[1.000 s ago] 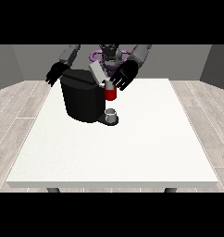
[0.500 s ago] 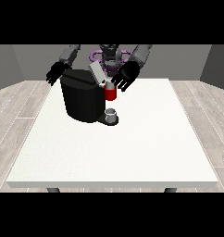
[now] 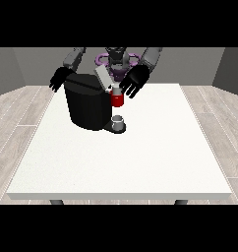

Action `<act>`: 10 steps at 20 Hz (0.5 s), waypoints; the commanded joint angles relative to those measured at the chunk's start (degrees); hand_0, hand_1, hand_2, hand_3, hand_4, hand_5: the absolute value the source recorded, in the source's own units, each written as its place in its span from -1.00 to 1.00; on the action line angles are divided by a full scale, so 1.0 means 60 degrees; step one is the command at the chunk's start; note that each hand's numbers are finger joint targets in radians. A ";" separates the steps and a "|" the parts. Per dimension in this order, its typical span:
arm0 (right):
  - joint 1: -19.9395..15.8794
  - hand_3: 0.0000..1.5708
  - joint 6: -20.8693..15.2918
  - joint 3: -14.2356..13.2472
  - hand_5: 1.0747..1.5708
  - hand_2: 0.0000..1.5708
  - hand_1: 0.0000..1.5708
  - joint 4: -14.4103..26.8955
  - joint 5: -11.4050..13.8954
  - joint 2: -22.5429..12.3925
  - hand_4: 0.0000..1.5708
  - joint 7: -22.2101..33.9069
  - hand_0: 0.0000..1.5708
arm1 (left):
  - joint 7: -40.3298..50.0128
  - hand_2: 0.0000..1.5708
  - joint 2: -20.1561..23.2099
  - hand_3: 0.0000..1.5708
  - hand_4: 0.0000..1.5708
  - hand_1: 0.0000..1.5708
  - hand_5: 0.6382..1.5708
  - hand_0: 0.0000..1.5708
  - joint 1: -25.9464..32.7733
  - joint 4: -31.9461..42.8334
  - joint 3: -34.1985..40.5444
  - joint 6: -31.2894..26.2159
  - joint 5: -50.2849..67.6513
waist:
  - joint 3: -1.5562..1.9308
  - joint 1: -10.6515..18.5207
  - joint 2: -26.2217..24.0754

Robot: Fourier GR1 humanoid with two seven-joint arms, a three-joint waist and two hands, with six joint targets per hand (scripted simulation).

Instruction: Insert the coffee pod into the coffee machine and close the lid

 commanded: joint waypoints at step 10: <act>-0.0569 -1.00 -0.0503 -0.0165 1.00 -1.00 -1.00 0.0483 0.0128 0.0137 -0.52 0.0094 -1.00 | 0.0311 -1.00 -0.0117 -1.00 -1.00 -1.00 1.00 -1.00 -0.0439 -0.0115 -0.0330 -0.0526 -0.0469 | -0.0011 0.0313 -0.0080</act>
